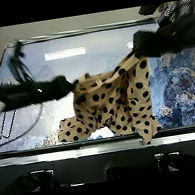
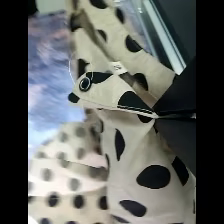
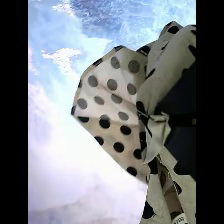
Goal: Fold the clothes and pants, and hang the long-sleeved shirts on hangers.
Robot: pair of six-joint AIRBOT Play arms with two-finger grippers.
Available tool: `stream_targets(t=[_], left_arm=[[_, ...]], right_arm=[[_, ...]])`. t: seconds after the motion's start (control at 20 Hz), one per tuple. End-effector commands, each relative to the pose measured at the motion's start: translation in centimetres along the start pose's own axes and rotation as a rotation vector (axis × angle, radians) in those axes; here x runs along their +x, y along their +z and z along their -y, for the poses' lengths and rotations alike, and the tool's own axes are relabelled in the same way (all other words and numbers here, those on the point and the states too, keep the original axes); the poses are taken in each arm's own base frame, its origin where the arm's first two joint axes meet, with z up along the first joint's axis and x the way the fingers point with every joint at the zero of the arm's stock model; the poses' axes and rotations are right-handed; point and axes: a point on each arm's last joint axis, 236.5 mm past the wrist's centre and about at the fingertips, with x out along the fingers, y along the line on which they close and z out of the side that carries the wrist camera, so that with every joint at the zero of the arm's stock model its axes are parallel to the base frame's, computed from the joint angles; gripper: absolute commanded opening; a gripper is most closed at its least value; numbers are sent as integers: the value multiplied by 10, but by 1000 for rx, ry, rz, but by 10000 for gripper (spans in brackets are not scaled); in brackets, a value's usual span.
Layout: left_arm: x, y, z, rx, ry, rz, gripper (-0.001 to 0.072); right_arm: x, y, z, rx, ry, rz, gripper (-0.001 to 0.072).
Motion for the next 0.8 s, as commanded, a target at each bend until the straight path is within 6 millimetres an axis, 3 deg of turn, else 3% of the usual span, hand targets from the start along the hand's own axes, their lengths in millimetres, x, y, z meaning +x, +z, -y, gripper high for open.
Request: stream_targets(t=[0.0, 0.1, 0.25, 0.35, 0.4, 0.45, 0.5, 0.6, 0.7, 0.75], left_arm=[[65, -80, -38, -221, 7, -149, 24], [92, -118, -47, -309, -17, -184, 24], [117, -163, -58, -319, 6, -240, 24], [132, -178, -57, -302, 16, -256, 24], [140, -180, -57, -303, 13, -244, 24], [145, -178, -56, -313, 6, -229, 24], [150, -176, -55, -326, 0, -213, 24], [154, -166, -54, -341, -17, -171, 24], [155, -156, -51, -342, -35, -133, 25], [156, -154, -50, -342, -38, -126, 24]], right_arm=[[90, -46, 28, 27, -83, -136, 29], [138, -79, 41, 70, -109, -204, 29], [184, -117, 51, 130, -128, -298, 29], [205, -135, 48, 162, -116, -364, 30], [212, -142, 44, 181, -103, -390, 66], [214, -148, 40, 200, -87, -414, 147], [210, -151, 35, 218, -71, -438, 232], [182, -154, 34, 167, -80, -492, 433], [136, -160, 48, 81, -138, -541, 444], [112, -166, 61, 62, -194, -559, 515]])
